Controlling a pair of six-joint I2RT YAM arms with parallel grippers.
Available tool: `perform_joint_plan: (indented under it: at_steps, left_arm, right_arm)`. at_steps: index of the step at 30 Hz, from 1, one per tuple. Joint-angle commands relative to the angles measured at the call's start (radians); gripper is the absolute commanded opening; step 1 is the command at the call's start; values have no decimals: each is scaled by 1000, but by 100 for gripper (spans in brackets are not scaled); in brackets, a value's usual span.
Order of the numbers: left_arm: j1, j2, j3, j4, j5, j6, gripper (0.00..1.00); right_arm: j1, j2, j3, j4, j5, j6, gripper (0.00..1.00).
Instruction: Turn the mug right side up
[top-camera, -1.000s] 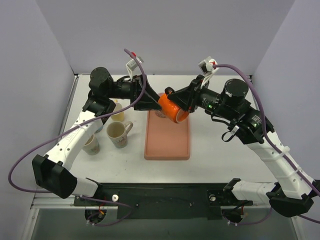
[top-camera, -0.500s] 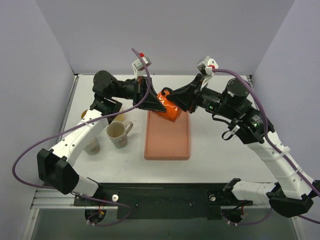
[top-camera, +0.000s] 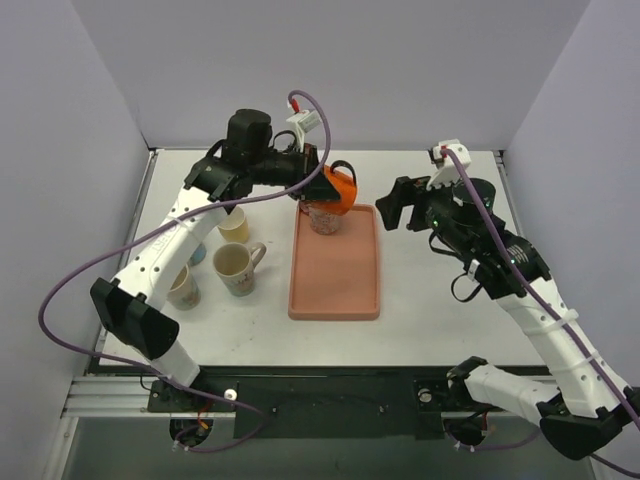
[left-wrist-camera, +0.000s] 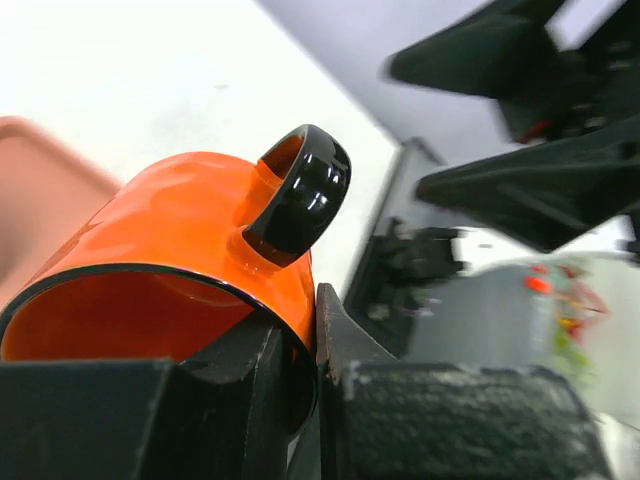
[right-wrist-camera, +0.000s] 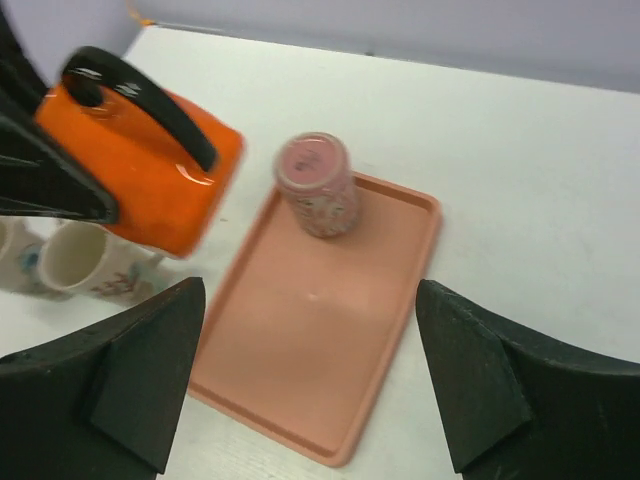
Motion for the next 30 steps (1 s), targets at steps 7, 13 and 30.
perform_joint_plan:
  at_steps: [7,13,30]
  left_arm:
    - [-25,158,392,-454,-816,628,0]
    - [45,332,488,-480,-982,662,0]
    - [137,748,621,-531,-973,715,0]
  right_arm:
    - [-140,-117,-54,-251,368,119,84]
    - [-138,-125,-97,-250,337,144,90]
    - [-131,-92,-113,-248,231,220,94]
